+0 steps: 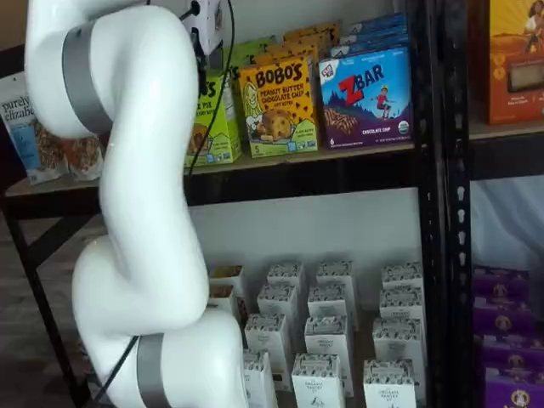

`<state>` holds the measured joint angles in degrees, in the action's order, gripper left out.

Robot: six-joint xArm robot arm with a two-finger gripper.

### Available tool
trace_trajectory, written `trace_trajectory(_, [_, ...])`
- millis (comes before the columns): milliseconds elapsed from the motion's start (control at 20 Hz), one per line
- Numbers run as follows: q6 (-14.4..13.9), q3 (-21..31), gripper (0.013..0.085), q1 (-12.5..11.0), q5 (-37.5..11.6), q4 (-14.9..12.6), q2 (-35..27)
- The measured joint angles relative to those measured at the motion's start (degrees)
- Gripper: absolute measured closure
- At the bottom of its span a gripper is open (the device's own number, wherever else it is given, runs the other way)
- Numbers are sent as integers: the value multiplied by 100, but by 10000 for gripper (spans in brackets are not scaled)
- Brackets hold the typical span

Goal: Pick the green box on the top shelf, the fourth from the left

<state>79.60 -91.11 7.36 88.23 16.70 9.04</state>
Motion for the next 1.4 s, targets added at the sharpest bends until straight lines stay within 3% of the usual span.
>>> trace_trajectory(1400, [-64, -375, 130, 159, 306, -504, -447])
